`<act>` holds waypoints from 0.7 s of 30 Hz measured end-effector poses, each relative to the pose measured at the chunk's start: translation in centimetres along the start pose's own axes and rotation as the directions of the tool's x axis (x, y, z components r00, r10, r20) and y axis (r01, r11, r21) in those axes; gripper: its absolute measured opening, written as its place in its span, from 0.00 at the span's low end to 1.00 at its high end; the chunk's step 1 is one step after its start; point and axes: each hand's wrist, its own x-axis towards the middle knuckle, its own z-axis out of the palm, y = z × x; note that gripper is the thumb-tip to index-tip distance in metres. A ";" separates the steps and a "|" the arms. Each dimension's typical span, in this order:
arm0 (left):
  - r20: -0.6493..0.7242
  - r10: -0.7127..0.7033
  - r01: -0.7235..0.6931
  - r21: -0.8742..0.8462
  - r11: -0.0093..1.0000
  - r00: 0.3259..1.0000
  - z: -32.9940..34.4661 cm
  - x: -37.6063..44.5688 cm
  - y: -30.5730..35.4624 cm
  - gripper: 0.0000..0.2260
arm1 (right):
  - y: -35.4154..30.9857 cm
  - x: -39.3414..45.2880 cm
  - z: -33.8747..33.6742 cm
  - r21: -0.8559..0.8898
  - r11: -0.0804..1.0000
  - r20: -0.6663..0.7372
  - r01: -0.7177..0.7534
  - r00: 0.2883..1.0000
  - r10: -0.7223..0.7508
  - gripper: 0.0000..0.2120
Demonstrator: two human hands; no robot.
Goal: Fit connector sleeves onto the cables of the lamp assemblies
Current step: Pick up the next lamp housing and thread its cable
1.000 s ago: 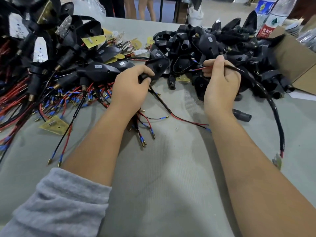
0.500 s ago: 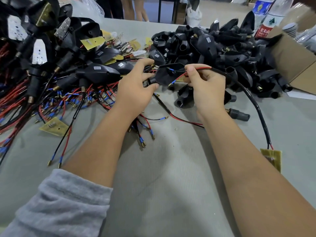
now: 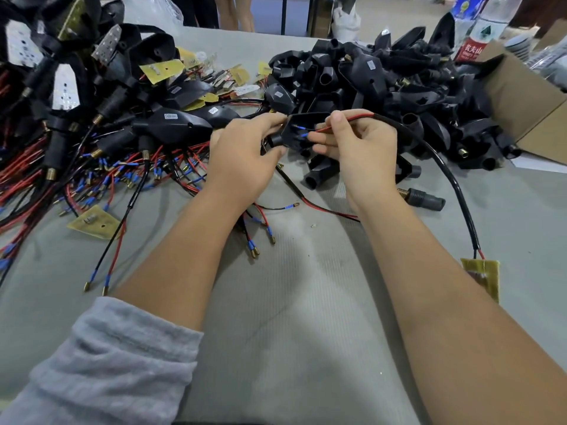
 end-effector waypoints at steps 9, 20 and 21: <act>0.026 0.070 -0.071 0.054 0.996 0.997 0.0 -0.1 0.1 0.20 | -0.5 -0.4 0.1 0.035 0.999 0.059 -0.021 0.998 0.019 0.07; -0.067 0.041 -0.045 -0.067 0.997 0.997 0.0 -0.3 0.7 0.18 | -0.7 -0.7 0.1 0.072 0.995 0.145 -0.073 0.988 0.062 0.05; -0.086 0.005 -0.024 -0.222 0.975 0.996 -0.1 -0.3 1.0 0.17 | -0.7 -0.7 0.1 0.067 0.995 0.128 -0.067 0.990 0.058 0.05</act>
